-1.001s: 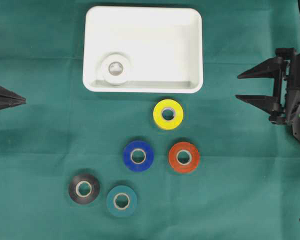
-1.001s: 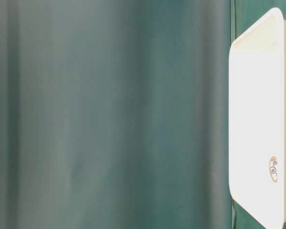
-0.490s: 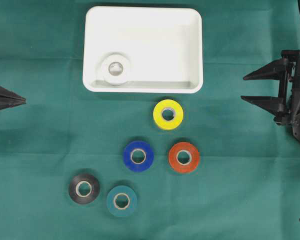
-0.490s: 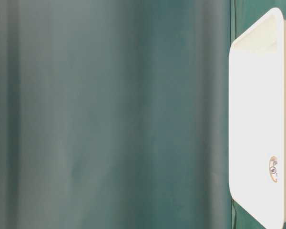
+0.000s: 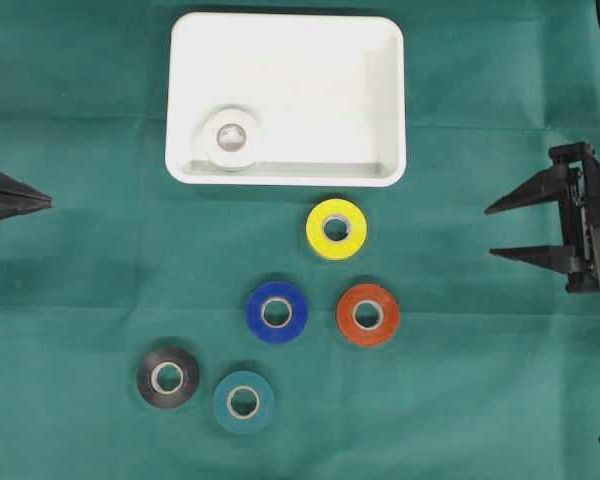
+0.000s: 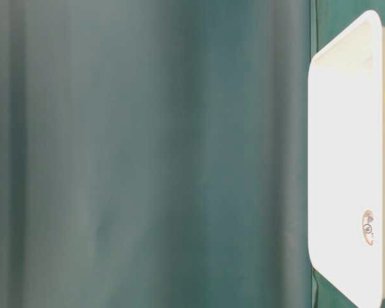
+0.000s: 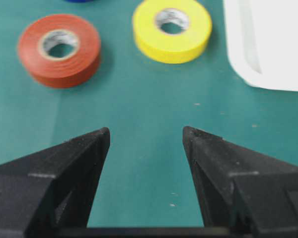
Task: Put the tape into the white case with the right arm.
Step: 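Withdraw the right gripper to the right side, then move the right gripper down toward the teal tape roll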
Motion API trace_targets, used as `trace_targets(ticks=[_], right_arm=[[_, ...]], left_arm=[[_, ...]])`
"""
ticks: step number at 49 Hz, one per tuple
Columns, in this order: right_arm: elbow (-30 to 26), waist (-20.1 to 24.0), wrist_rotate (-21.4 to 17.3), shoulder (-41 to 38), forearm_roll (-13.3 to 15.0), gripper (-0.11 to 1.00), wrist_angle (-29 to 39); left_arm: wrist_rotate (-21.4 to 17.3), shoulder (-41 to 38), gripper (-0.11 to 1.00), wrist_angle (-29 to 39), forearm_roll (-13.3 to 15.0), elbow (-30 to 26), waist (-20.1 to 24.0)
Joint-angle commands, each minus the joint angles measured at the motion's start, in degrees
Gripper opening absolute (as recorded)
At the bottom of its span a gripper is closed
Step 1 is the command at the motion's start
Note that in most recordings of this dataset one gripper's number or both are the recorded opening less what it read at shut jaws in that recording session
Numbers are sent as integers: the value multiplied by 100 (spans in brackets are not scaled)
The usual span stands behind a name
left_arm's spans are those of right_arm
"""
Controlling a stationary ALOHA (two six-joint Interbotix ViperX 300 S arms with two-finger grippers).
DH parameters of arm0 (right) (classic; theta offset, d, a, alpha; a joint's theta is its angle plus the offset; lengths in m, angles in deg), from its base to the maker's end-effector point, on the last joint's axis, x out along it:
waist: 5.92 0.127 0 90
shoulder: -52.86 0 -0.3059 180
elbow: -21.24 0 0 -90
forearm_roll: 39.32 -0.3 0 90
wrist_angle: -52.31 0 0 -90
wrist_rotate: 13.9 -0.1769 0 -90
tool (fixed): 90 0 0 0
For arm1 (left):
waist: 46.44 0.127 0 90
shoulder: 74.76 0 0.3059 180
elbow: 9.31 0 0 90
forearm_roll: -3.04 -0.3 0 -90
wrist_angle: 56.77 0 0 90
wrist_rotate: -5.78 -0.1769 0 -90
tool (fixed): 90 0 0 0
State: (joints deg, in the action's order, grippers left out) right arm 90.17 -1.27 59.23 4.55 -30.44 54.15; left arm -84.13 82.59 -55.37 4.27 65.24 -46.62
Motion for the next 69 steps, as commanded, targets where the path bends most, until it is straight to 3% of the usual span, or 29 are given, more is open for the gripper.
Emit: trace_targets(ticks=[1, 13, 33, 49, 69], right_arm=[[-44, 193, 0, -44, 9, 25, -26], [-44, 571, -9, -44, 0, 26, 79], [-167, 571, 0, -396, 9, 26, -18], [-870, 835, 9, -1635, 193, 26, -343], [-2004, 993, 0, -3243, 193, 26, -580]], left_arm=[[-18, -44, 0, -26, 0, -70, -9], [-9, -44, 0, -26, 0, -79, -9], [-9, -44, 0, -26, 0, -70, 0], [-9, -44, 0, -26, 0, -70, 0], [0, -35, 0, -26, 0, -62, 0]])
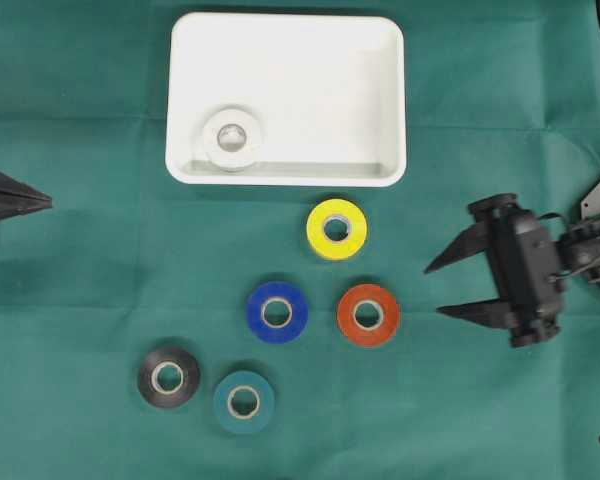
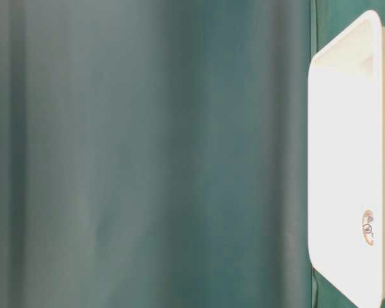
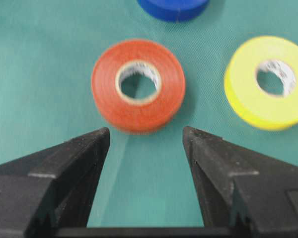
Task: Put the tape into the white case with the right arm.
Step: 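Move the right gripper down toward the teal tape roll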
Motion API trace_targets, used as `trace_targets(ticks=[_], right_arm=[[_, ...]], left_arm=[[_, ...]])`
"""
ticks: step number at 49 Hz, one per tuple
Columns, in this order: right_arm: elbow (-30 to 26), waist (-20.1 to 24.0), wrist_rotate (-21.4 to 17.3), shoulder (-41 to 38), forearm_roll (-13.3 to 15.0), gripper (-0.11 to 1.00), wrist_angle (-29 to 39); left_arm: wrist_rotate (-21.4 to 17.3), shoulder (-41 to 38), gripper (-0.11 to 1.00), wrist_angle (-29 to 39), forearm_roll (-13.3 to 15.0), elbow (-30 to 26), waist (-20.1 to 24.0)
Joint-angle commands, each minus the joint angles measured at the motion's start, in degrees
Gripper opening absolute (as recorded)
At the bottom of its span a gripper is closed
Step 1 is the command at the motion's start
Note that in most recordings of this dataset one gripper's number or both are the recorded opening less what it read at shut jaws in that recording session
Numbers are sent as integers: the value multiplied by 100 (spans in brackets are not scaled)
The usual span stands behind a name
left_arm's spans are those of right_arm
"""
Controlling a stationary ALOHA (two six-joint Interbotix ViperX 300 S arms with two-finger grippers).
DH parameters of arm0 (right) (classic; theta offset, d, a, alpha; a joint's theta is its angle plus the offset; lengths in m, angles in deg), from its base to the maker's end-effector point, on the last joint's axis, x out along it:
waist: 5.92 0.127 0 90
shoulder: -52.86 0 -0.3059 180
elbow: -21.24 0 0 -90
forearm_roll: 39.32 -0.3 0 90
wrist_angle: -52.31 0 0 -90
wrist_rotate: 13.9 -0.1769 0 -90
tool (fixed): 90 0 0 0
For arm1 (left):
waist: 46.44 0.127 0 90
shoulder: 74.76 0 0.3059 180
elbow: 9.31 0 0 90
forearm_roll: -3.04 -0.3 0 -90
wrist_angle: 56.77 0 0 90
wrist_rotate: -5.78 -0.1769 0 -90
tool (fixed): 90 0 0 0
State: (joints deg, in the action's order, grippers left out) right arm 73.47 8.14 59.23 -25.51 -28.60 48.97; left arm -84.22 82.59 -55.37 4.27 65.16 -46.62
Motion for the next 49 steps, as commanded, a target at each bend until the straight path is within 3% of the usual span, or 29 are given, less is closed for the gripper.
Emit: trace_targets(ticks=[1, 19, 49], right_arm=[[-413, 62, 9, -343, 9, 26, -62], [-2057, 211, 9, -2030, 9, 26, -26], [-4219, 396, 9, -3771, 18, 26, 387]], left_arm=[[18, -44, 0, -26, 0, -53, -9], [26, -35, 0, -26, 0, -53, -9], [35, -35, 0, -26, 0, -35, -9]])
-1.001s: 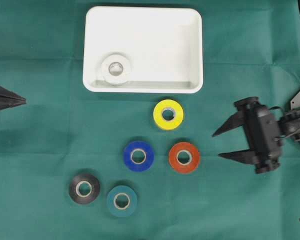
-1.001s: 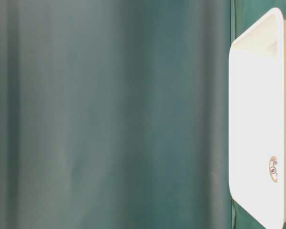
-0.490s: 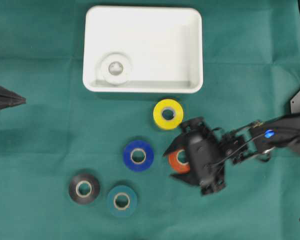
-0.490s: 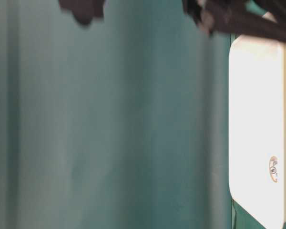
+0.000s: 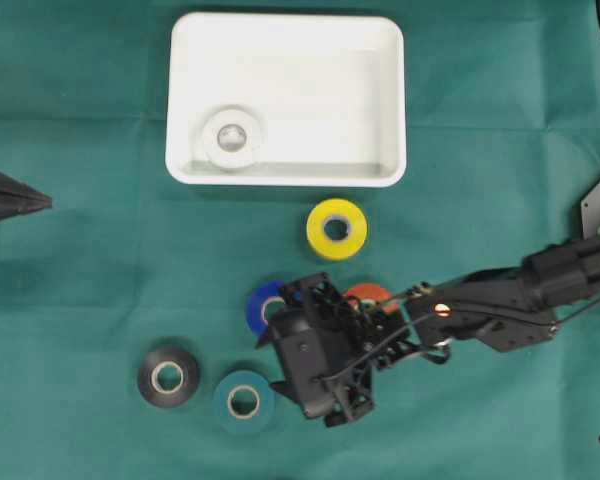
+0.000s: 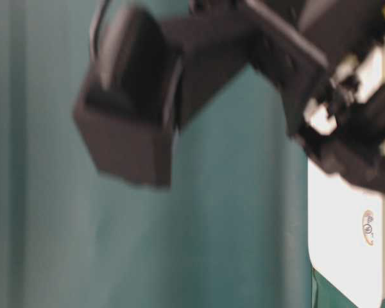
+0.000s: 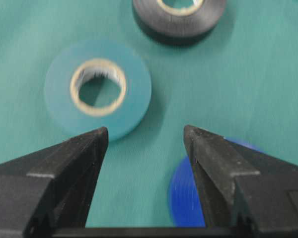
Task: Put the tape into the white case with the right arm.
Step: 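Move the right gripper down toward the teal tape roll, then lower the right gripper and grasp the teal tape roll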
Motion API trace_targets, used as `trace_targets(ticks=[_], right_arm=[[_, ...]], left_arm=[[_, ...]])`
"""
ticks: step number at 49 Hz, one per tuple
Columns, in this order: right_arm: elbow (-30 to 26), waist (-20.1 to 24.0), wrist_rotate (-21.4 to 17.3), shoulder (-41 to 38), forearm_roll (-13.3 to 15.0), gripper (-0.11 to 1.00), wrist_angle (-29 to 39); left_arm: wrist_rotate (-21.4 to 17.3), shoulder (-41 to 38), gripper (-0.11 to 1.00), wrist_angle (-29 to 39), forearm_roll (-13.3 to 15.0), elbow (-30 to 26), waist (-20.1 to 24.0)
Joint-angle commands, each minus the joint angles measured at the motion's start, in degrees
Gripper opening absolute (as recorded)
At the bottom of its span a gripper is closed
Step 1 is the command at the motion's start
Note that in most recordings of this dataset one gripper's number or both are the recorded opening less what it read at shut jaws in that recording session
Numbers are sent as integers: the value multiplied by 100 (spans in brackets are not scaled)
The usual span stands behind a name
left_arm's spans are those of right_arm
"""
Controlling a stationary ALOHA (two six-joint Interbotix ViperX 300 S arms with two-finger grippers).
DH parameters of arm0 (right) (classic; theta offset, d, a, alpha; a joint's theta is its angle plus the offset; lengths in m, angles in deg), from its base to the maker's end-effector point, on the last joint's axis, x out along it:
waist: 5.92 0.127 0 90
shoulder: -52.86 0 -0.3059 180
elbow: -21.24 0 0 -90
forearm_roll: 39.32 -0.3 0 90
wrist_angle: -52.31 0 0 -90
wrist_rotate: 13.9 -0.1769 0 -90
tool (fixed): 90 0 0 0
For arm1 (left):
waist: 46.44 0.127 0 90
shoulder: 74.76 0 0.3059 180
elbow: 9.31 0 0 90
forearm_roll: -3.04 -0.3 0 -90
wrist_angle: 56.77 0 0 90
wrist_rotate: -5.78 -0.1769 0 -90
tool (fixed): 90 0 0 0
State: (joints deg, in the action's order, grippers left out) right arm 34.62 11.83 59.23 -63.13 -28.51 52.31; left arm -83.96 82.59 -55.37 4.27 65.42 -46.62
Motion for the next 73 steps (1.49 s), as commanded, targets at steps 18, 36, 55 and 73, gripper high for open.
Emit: trace_targets(ticks=[18, 36, 55, 73], right_arm=[[-1125, 62, 9, -527, 9, 26, 369], [-1239, 62, 9, -721, 9, 26, 369], [-1485, 114, 0, -967, 9, 26, 1222], [-2109, 167, 0, -1169, 9, 26, 2435]], left_arm=[[18, -35, 0, -26, 9, -62, -9], [18, -44, 0, -26, 0, -62, -9], [18, -35, 0, -26, 0, -62, -9], [18, -44, 0, -26, 9, -62, -9]])
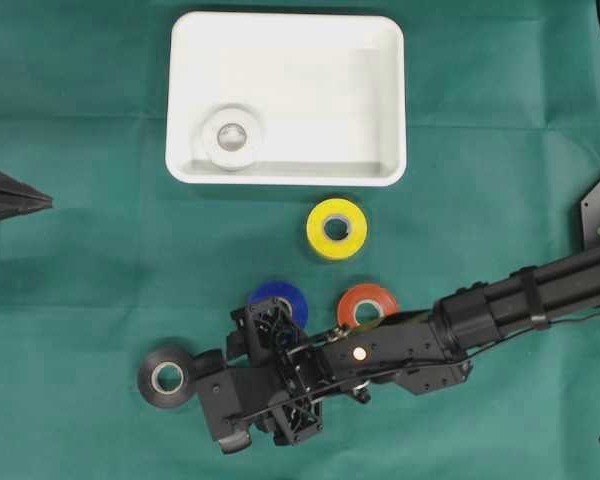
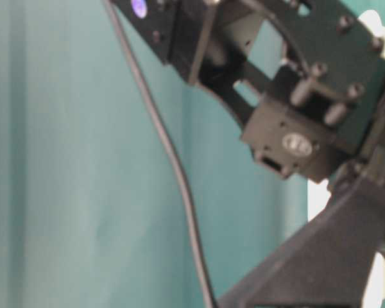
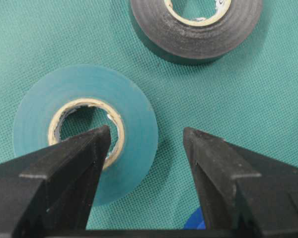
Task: Put the tape into the white case with the right arm.
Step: 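Lower the right gripper and grasp the teal tape roll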
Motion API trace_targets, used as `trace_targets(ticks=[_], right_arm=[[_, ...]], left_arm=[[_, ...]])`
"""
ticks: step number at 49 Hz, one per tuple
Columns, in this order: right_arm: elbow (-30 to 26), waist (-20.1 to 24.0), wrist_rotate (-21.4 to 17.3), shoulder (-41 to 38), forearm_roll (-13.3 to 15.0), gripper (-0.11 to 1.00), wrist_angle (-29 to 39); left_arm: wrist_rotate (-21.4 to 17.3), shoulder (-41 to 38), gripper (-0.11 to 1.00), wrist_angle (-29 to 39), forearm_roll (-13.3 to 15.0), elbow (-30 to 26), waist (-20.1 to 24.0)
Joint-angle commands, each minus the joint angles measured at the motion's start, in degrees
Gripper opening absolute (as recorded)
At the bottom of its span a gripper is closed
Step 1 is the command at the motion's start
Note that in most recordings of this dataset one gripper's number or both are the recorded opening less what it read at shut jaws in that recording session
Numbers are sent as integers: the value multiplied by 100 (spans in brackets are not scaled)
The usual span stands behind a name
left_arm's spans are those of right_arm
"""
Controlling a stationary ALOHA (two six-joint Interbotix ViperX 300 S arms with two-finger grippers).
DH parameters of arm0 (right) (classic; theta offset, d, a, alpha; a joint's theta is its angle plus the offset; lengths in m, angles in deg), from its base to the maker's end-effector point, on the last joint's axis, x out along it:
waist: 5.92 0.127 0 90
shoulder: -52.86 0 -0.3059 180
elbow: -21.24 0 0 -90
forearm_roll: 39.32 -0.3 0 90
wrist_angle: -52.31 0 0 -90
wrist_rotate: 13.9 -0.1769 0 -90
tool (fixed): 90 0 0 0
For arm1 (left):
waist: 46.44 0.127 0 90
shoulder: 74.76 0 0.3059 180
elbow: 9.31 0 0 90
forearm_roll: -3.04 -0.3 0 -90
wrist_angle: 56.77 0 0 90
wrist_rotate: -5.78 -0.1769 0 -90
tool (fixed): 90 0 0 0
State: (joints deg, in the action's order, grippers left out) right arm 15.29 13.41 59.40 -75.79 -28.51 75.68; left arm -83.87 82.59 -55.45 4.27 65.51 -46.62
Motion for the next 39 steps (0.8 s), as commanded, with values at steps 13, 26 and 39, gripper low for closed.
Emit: trace_targets(ticks=[13, 26, 39], right_arm=[[-272, 9, -18, -35, 9, 26, 62], [-334, 9, -18, -202, 9, 26, -9], [-334, 9, -18, -176, 9, 15, 9]], left_arm=[[9, -35, 0, -18, 9, -70, -9], [9, -44, 0, -18, 9, -62, -9], [9, -35, 0, -18, 9, -62, -9]])
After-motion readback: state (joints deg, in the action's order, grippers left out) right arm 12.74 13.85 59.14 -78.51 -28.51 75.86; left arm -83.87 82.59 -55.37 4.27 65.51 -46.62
